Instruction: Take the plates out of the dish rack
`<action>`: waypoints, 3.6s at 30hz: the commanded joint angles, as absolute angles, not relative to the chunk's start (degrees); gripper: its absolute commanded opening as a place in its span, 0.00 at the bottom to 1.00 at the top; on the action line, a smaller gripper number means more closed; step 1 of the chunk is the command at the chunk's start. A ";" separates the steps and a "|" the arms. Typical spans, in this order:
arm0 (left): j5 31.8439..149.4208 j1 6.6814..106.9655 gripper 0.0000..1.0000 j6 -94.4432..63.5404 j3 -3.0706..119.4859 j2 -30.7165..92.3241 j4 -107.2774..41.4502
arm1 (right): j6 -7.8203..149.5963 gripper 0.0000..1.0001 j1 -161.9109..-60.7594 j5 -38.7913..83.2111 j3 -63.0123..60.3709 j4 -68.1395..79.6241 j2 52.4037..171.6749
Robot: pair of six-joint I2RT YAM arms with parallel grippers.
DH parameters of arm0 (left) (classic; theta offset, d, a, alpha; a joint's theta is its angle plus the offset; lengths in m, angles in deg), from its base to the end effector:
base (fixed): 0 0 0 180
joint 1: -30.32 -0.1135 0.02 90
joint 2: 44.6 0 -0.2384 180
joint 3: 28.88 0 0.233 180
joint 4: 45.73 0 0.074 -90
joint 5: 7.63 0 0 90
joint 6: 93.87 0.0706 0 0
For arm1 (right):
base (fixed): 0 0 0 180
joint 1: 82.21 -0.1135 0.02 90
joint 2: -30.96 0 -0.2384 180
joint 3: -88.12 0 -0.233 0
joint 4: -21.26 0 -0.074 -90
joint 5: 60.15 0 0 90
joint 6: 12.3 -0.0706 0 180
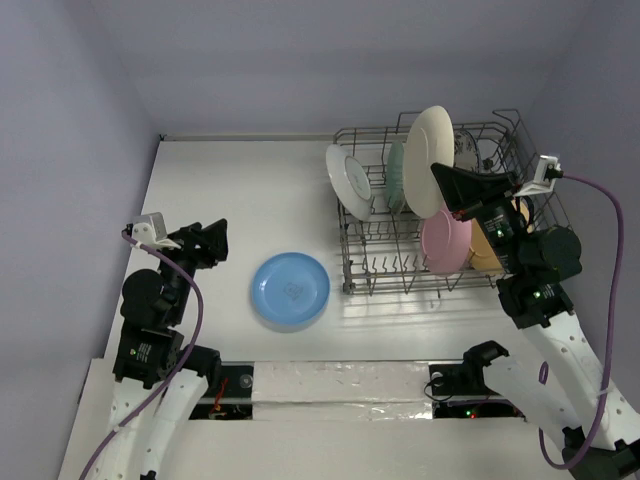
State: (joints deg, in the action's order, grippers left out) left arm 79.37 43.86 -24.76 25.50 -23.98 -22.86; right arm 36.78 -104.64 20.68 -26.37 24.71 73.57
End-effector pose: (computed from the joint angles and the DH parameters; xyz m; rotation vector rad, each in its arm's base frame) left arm 0.1297 -0.0274 0.3542 -0.1336 1.3901 -0.4653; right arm 0.1694 0.0821 0.4293 0.0388 1.1806 1.0711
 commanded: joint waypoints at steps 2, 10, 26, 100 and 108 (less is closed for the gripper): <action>80.53 44.21 0.58 -24.44 25.50 -23.51 -26.59 | 37.09 0.00 -104.36 15.19 -27.31 30.07 75.34; 78.33 43.69 0.58 -24.44 25.85 -24.12 -25.89 | 54.05 0.00 -125.32 12.70 -9.21 10.93 91.65; 66.90 43.68 0.60 -25.76 27.26 -26.06 -22.02 | 66.01 0.00 -146.62 34.23 0.47 -3.94 123.32; 71.03 44.74 0.59 -25.58 26.73 -25.71 -23.25 | 49.83 0.00 -85.55 20.89 -29.86 -0.42 70.86; 71.12 44.74 0.59 -25.49 26.73 -25.88 -23.43 | 52.13 0.00 -85.55 12.03 -20.80 -2.10 70.77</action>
